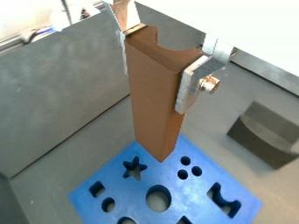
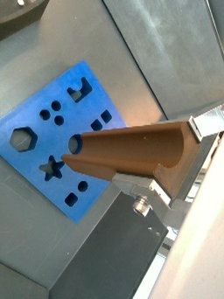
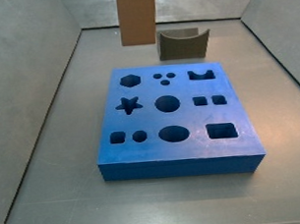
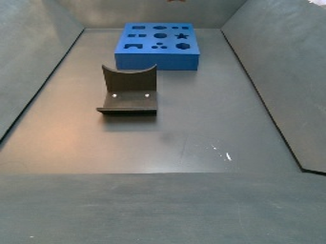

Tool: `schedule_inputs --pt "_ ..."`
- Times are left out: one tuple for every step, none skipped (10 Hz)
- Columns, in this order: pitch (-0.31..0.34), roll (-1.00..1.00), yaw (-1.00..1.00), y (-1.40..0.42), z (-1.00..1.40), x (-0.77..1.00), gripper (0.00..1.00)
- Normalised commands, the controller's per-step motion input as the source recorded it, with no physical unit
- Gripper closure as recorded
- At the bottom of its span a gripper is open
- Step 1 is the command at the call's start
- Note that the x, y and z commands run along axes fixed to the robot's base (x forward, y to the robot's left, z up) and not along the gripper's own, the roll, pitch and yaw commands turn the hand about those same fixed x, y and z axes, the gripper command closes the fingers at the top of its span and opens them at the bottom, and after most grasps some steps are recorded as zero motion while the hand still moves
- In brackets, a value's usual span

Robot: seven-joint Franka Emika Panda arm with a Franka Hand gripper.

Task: Insert the arch object.

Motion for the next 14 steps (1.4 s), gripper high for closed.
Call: schedule_inputs --pt "-0.016 0.1 -0.7 -0.01 -0.89 0.49 1.0" --pt "-0.009 0.09 -0.65 0.0 -0.89 0.55 1.0" --pt "0.0 0.04 -0.7 0.0 -0.79 0.5 1.0" --pt "0.0 0.0 -0.67 0.03 -0.7 0.55 1.0" --pt "0.0 0.0 -0.55 0.16 -0.65 0.71 1.0" --pt "0.0 0.0 -0.5 0.22 -0.62 0.78 1.0" --pt "0.0 0.0 -0.41 0.35 -0.41 0.86 1.0" --pt "0.086 0.07 -0.23 0.2 -0.25 0.85 1.0" --pt "0.124 0.18 -0.03 0.12 -0.19 0.9 1.0" --pt "0.124 0.27 0.0 0.0 -0.13 0.97 1.0" --pt "0.124 0.3 0.0 0.0 -0.15 1.0 1.0" --pt "0.094 0.34 0.01 0.0 -0.11 1.0 1.0" --pt "0.044 0.29 0.04 0.03 -0.1 1.0 1.0" --pt "-0.011 0.14 0.15 0.17 -0.18 0.89 1.0"
